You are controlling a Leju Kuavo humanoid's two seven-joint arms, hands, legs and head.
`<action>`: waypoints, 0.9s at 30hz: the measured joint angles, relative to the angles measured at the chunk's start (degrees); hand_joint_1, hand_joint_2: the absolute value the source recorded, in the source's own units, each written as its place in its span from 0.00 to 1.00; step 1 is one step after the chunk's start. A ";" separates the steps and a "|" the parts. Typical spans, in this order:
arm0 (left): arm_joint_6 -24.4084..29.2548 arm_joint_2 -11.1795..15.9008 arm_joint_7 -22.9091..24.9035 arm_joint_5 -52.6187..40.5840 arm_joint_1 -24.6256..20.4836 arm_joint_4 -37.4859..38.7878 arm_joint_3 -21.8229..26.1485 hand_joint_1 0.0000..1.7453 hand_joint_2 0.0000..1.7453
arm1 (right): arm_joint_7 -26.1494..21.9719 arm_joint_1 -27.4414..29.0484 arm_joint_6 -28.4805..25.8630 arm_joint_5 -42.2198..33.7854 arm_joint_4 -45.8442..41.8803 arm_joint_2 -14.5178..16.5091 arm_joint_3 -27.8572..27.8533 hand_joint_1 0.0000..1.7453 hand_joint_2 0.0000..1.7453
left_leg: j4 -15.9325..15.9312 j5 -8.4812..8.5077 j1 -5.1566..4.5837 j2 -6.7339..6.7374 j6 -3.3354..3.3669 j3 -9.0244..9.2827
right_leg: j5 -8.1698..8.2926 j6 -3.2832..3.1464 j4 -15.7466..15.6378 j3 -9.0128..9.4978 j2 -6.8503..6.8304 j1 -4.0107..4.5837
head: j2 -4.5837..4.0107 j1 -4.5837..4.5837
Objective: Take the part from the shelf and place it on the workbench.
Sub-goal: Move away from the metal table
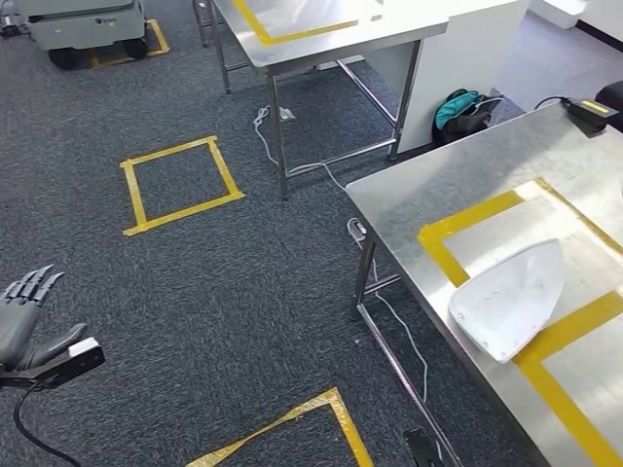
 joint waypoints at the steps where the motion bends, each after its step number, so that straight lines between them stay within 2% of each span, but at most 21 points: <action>1: 0.26 -0.32 0.07 0.07 0.14 0.66 0.43 0.00 0.00 | -0.02 -0.01 0.01 -0.19 0.01 -0.01 -0.01 0.00 0.00 | 0.08 0.07 0.04 -0.69 -0.31 -0.14 | 0.79 -0.08 -2.51 1.24 0.96 -0.11 | 0.00 -0.01; 2: 0.61 -0.69 0.29 0.04 0.36 1.36 0.85 0.00 0.00 | -0.03 -0.03 0.01 -0.32 0.01 -0.01 -0.01 0.00 0.00 | 0.07 0.20 0.11 -1.29 -0.67 -0.31 | 0.87 -0.21 -3.58 1.85 1.54 -0.14 | 0.00 -0.03; 4: 1.28 -1.51 1.19 -0.24 1.07 3.03 1.72 0.00 0.00 | -0.03 -0.07 -0.01 -0.46 0.01 -0.02 -0.03 0.00 0.00 | -0.25 0.63 0.30 -2.42 -1.45 -0.54 | 1.00 -0.81 -3.78 2.14 0.76 0.00 | 0.00 -0.04; 5: 1.46 -1.97 1.73 -0.33 1.50 4.01 2.32 0.00 0.00 | -0.03 -0.12 -0.02 -0.48 0.01 -0.03 -0.05 0.00 0.00 | -0.20 0.52 0.30 -1.99 -1.75 -0.66 | 1.18 -1.22 -3.96 2.23 0.21 0.01 | 0.00 -0.08; 7: 1.61 -3.09 2.42 -0.15 1.88 6.26 3.79 0.00 0.00 | -0.04 -0.08 -0.07 -0.55 0.01 -0.05 -0.09 0.00 0.00 | 2.63 -1.40 0.13 0.63 -2.19 -2.06 | 1.49 -2.00 -4.43 2.44 -0.97 -0.02 | 0.00 -0.31; 8: 1.62 -3.88 2.47 0.18 1.94 7.53 4.59 0.00 0.00 | -0.03 0.02 -0.09 -0.60 0.01 -0.07 -0.11 0.00 0.00 | 5.76 -3.16 0.05 2.43 -2.33 -3.55 | 1.50 -2.27 -4.51 2.50 -1.67 0.09 | 0.00 -0.43; 9: 1.56 -4.73 2.24 0.69 1.97 8.85 5.34 0.00 0.00 | -0.02 0.18 -0.11 -0.65 0.01 -0.10 -0.14 0.00 0.00 | 9.54 -4.97 0.05 3.49 -2.44 -5.34 | 1.46 -2.45 -4.53 2.50 -2.37 0.21 | 0.00 -0.50; 10: 1.39 -5.73 1.70 1.47 2.14 10.29 6.09 0.00 0.00 | -0.01 0.33 -0.11 -0.71 0.01 -0.13 -0.18 0.00 0.00 | 12.87 -6.24 0.08 4.01 -2.51 -6.92 | 1.40 -2.57 -4.53 2.49 -3.11 0.30 | 0.00 -0.50; 11: 1.13 -6.84 0.90 2.50 2.42 11.78 6.92 0.00 0.00 | -0.04 0.47 -0.11 -0.79 0.01 -0.16 -0.22 0.00 0.00 | 14.79 -6.64 0.11 4.28 -2.52 -7.80 | 1.34 -2.62 -4.53 2.48 -3.83 0.35 | 0.00 -0.51; 12: 0.88 -8.02 -0.06 3.56 2.70 13.25 7.84 0.00 0.00 | -0.14 0.56 -0.13 -0.90 0.01 -0.18 -0.28 0.00 0.00 | 14.59 -6.00 0.11 4.46 -2.49 -7.62 | 1.28 -2.60 -4.53 2.48 -4.53 0.37 | -0.01 -0.51; 13: 0.69 -9.24 -0.99 4.43 2.91 14.72 8.87 0.00 0.00 | -0.29 0.60 -0.14 -1.03 0.01 -0.19 -0.35 0.00 0.00 | 12.24 -4.52 0.10 4.80 -2.43 -6.28 | 1.20 -2.52 -4.53 2.53 -5.23 0.38 | -0.01 -0.51; 15: 0.70 -11.46 -2.25 5.23 3.04 17.20 10.87 0.00 0.00 | -0.62 0.63 -0.17 -1.27 0.00 -0.19 -0.49 0.00 0.00 | 4.66 -1.49 -0.12 7.06 -2.24 -1.95 | 0.90 -2.12 -4.46 2.76 -6.49 0.57 | 0.00 -0.53; 17: 0.86 -13.16 -2.79 5.35 3.04 19.00 12.38 0.00 0.00 | -0.78 0.65 -0.17 -1.38 0.00 -0.20 -0.56 0.00 0.00 | 0.22 -0.46 -0.47 8.63 -1.80 0.52 | 0.50 -1.53 -4.43 3.06 -7.60 0.86 | 0.00 -0.40; 19: 0.89 -14.18 -3.10 5.46 3.16 20.41 13.52 0.00 0.00 | -0.84 0.63 -0.17 -1.40 0.01 -0.21 -0.59 0.00 0.00 | -0.30 -0.45 -0.73 7.68 -1.10 0.60 | 0.28 -0.91 -4.64 3.47 -8.73 0.82 | 0.00 -0.26; 20: 0.83 -14.52 -3.28 5.57 3.24 21.12 14.13 0.00 0.00 | -0.89 0.58 -0.17 -1.43 0.01 -0.21 -0.62 0.00 0.00 | -0.41 -0.38 -0.71 7.05 -0.75 0.63 | 0.05 -0.56 -4.53 3.53 -8.63 0.67 | 0.00 -0.27; 21: 0.77 -14.86 -3.51 5.70 3.24 21.81 14.78 0.00 0.00 | -0.96 0.55 -0.17 -1.46 0.01 -0.21 -0.70 0.00 0.00 | -0.53 -0.28 -0.62 6.47 -0.38 0.70 | -0.53 -0.25 -3.81 3.27 -7.69 0.52 | 0.00 -0.21; 22: 0.71 -15.28 -3.85 5.91 3.13 22.57 15.46 0.00 0.00 | -1.02 0.57 -0.17 -1.51 0.01 -0.21 -0.84 0.00 0.00 | -0.65 -0.18 -0.45 5.90 -0.01 0.78 | -1.70 0.02 -1.92 2.42 -6.28 0.41 | 0.00 -0.11; 24: 0.49 -16.40 -4.95 6.85 2.78 24.35 16.96 0.00 0.00 | -1.08 0.87 -0.23 -1.62 0.01 -0.21 -1.20 0.00 0.00 | -0.68 -0.15 -0.28 4.66 0.50 0.79 | -5.30 0.31 5.45 -1.14 -3.40 0.31 | 0.01 0.14; 25: 0.29 -17.02 -5.69 7.56 2.65 25.46 17.82 0.00 0.00 | -1.08 1.10 -0.28 -1.67 0.01 -0.21 -1.39 0.00 0.00 | -0.68 -0.16 -0.28 3.92 0.63 0.78 | -6.81 0.38 9.40 -3.16 -2.90 0.32 | 0.00 0.21; 26: -0.01 -17.67 -6.49 8.36 2.60 26.72 18.82 0.00 0.00 | -1.07 1.32 -0.38 -1.71 0.01 -0.22 -1.58 0.00 0.00 | -0.67 -0.18 -0.29 3.14 0.67 0.78 | -7.41 0.41 11.98 -4.61 -2.70 0.32 | 0.00 0.23; 27: -0.28 -18.22 -7.29 9.05 2.60 28.11 19.97 0.00 0.00 | -1.06 1.47 -0.54 -1.74 0.01 -0.25 -1.78 0.00 0.00 | -0.65 -0.18 -0.28 2.37 0.67 0.80 | -6.79 0.40 12.28 -5.03 -2.63 0.32 | 0.00 0.23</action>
